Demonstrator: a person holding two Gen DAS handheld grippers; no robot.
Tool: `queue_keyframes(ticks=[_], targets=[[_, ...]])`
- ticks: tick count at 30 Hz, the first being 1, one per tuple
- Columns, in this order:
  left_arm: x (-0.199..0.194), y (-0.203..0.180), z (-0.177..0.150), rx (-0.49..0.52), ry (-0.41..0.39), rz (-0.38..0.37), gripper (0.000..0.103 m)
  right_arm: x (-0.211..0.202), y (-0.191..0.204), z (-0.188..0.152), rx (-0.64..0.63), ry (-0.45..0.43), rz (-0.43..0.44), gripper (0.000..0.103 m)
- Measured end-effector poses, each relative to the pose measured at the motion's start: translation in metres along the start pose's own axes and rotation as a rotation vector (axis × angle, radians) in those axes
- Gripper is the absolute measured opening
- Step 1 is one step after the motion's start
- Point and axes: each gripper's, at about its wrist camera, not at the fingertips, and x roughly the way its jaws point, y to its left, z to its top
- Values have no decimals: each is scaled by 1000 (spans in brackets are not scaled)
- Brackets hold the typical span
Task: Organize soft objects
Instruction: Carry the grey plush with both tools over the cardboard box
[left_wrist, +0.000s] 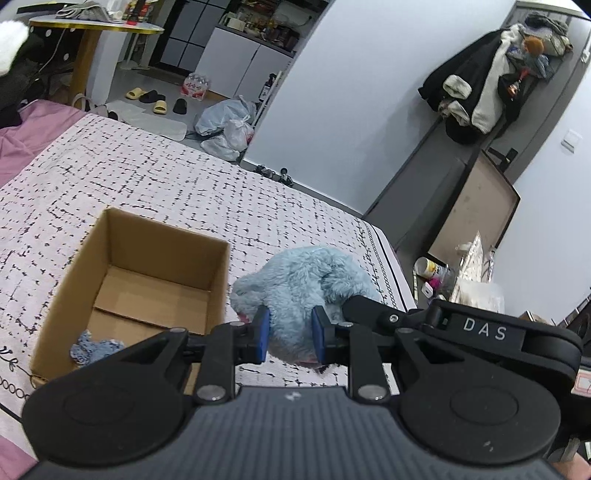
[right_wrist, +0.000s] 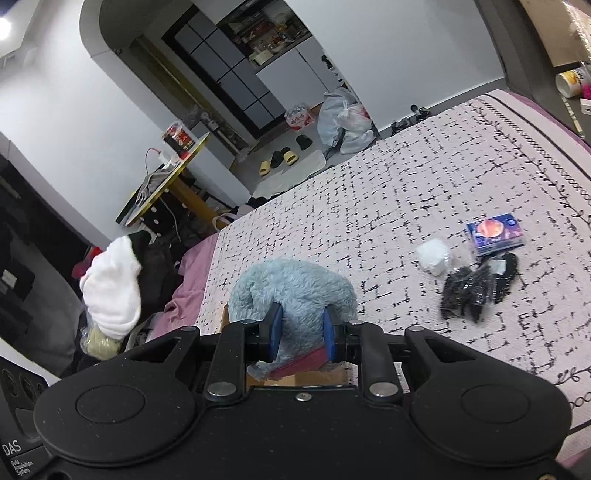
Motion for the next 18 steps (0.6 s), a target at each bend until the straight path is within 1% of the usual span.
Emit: queue_keyframes(ticks=[6,14,18], targets=[[-9,26,6,-47,-14,19,23,18,21,-5,-34,26,6,23],[-19,66,17,-120,-34,68,23,51,52,-12,-76,87,26,23],[-22,81,19,-136,-36,99,23,67,65,-21,-98,125,28,23]])
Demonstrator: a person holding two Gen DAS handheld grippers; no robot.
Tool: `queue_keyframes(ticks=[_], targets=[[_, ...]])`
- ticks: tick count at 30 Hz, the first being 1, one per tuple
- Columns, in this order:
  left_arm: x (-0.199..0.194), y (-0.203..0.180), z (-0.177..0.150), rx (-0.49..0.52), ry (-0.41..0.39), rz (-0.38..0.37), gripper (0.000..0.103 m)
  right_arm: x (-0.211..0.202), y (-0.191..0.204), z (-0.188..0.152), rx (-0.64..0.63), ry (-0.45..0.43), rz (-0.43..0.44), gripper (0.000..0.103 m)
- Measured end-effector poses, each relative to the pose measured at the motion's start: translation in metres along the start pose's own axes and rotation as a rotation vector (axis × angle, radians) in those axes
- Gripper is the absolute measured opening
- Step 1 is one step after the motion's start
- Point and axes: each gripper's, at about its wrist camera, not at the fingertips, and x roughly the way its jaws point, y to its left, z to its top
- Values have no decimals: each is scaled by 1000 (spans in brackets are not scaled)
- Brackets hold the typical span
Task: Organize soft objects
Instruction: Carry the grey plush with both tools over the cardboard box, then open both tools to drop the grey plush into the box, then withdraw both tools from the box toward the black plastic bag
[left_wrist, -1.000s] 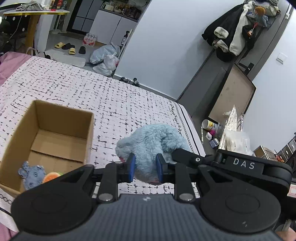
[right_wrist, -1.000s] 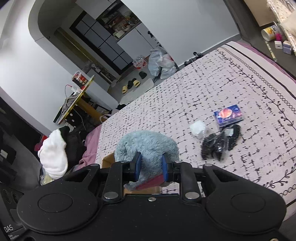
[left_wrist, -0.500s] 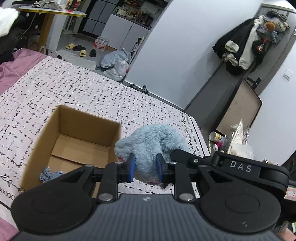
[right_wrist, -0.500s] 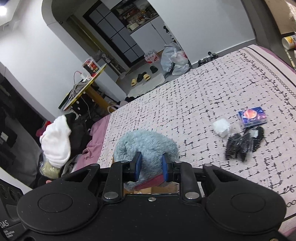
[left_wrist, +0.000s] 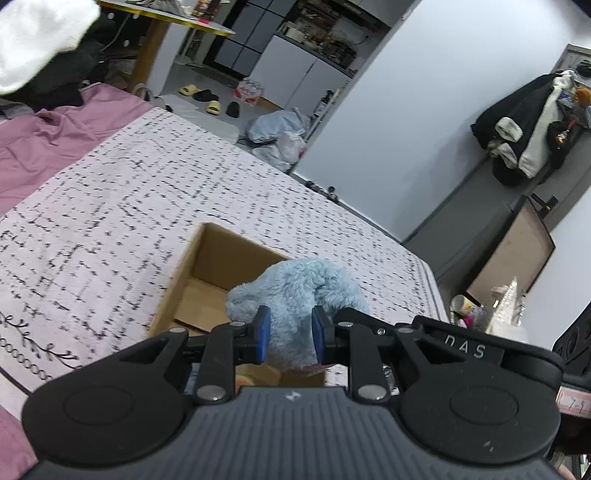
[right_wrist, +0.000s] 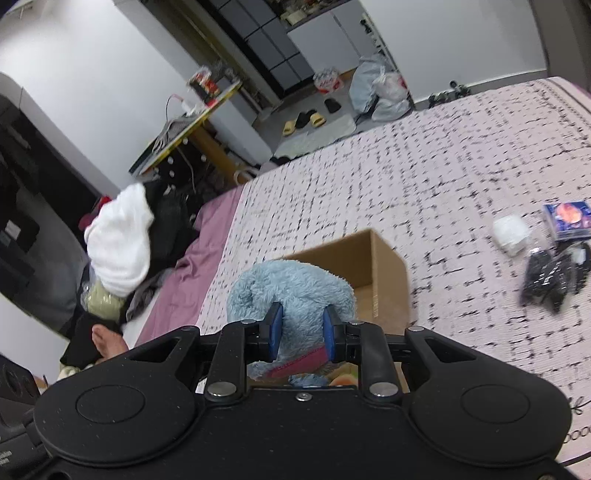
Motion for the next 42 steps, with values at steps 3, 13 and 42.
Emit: queue_keyframes(ticks=[3,13,42], targets=[[3,13,2,-33,8,9,23,11,5,-2,-5,21,-1,23],[23,36,3,-89,36,45,23,49,9,-9,10,84,-33,23],[6,-7,-15,77,12,153,78,-29,-33,3,16,49,-46,78]])
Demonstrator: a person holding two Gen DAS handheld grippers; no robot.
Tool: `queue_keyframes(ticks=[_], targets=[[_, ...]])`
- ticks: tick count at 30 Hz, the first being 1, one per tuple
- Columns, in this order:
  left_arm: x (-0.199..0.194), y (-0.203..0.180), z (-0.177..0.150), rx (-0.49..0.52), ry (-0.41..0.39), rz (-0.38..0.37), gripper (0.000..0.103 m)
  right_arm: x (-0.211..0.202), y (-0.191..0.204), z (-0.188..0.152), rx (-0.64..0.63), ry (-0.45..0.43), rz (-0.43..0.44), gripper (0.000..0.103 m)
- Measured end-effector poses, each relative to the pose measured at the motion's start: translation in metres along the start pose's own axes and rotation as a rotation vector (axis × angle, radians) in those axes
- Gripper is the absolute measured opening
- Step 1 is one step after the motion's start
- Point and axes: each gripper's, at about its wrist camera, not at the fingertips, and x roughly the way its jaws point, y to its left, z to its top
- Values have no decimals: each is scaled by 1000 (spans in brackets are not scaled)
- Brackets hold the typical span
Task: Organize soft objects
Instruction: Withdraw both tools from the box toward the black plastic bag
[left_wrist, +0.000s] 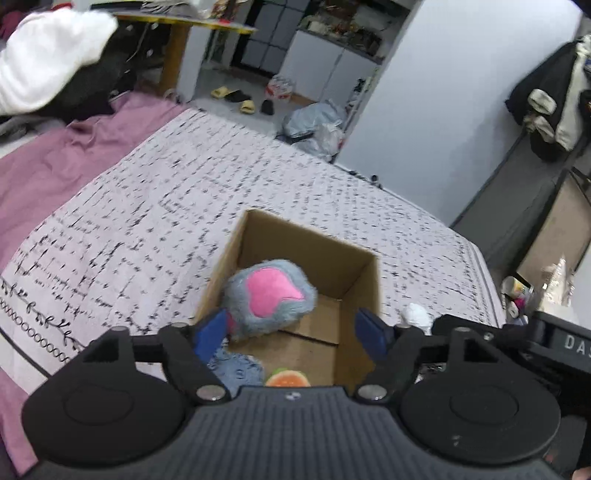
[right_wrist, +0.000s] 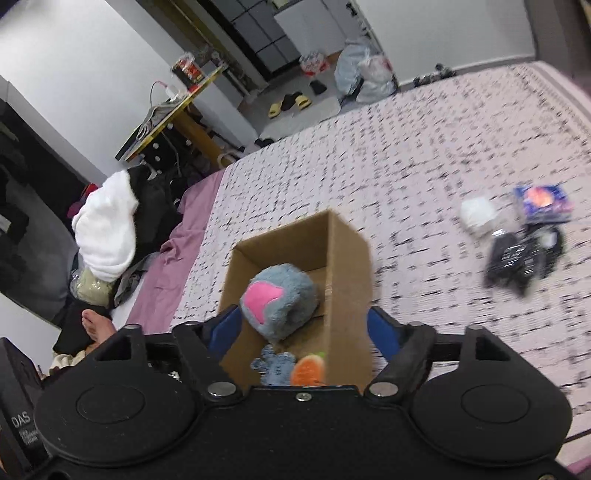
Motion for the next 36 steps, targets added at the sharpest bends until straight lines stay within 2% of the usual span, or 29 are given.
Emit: queue_keyframes(ticks=[3,7,12,16,25,28,36], targets=[[-5,-13,-4,16,1,-27,81,-18,-12,1,-3,-34,-19,79],[-10,-32,-9,54,-7,-37,85,-41,-31,3,16,-72,-35,88],[-14,-54,-16,94,-7,-61,88,-60,-50,6,27,-102,-61,91],[-16,-67,-21,106,-2,-77,91,-74,-65,5,32,-120,-76,97],[-17,-88,-27,139,8,-60,92,-103,-91,4,54,-170,-97,102],[-18,-95,-27,140,12,-61,92,-110,-98,3,45,-183,-130,102],[-14,-124,-35,188,34,-65,92,-121,-129,0,93,-203,-109,102]])
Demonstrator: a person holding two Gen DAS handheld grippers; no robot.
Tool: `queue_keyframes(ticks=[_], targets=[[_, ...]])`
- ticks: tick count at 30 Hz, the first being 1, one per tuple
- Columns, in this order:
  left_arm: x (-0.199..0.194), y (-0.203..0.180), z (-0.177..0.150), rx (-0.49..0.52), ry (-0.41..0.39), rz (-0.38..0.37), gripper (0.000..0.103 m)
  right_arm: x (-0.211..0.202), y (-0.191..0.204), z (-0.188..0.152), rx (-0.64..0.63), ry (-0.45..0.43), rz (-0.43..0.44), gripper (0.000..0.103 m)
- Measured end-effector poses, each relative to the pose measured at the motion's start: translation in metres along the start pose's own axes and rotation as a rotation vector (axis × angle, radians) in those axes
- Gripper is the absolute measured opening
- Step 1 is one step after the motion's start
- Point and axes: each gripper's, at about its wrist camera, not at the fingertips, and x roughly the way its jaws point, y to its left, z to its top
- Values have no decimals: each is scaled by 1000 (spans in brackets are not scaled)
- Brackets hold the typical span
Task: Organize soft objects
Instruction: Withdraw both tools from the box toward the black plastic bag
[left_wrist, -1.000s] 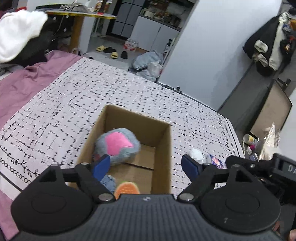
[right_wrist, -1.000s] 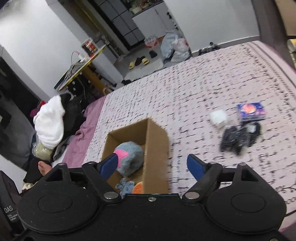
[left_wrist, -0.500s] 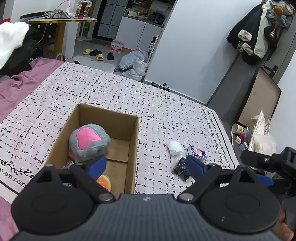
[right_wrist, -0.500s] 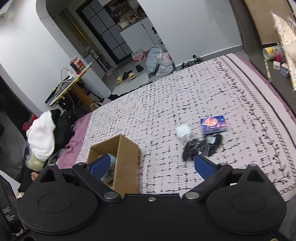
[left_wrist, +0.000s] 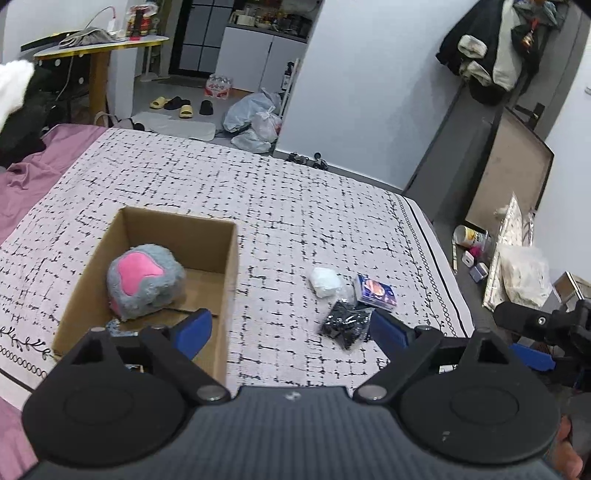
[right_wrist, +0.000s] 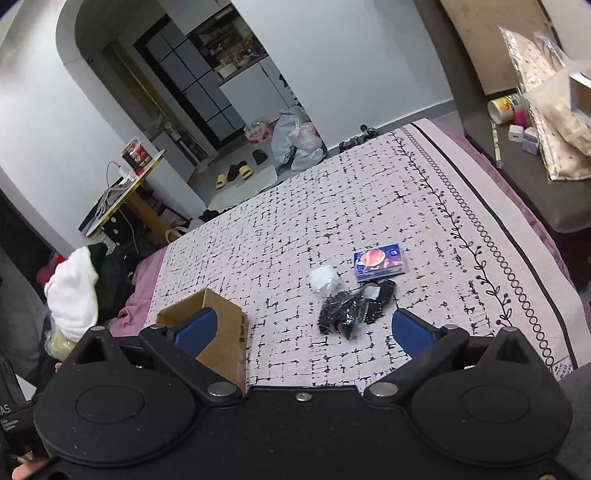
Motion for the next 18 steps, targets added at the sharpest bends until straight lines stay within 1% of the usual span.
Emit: queue_keyframes(ticks=[8,18], targets=[[15,-26,-3,57,32,10,92,3,-22,1,31,-6,-9,102],[44,-37,-2,75,74,22,92,18,-44,0,38,1,-26,102]])
